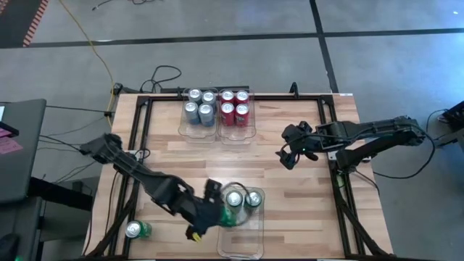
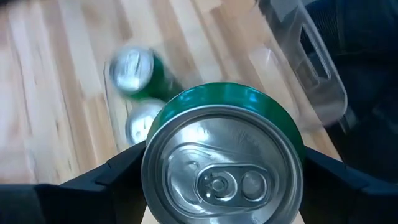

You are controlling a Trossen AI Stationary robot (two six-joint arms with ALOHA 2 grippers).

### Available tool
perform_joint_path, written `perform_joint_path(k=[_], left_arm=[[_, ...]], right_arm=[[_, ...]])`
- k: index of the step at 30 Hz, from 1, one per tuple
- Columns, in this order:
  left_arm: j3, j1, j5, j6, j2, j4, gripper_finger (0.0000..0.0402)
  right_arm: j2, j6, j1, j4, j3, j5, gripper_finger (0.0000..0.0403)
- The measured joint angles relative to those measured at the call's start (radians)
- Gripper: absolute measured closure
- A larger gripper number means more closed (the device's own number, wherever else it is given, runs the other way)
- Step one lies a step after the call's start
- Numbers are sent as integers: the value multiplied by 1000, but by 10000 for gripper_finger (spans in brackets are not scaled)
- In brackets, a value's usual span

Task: Sort soda cans
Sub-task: Put the top green soda can into the bottom transparent bin

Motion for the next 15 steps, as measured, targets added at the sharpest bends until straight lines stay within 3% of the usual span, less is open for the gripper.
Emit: perform_joint_path(k=[7, 15], left_arm=[[176, 6, 33, 148, 146, -59, 97], [204, 18, 25, 238, 212, -56, 97]], right_arm=[[0, 0, 6, -25, 0, -1, 19], [0, 0, 41, -44, 0, -1, 19]])
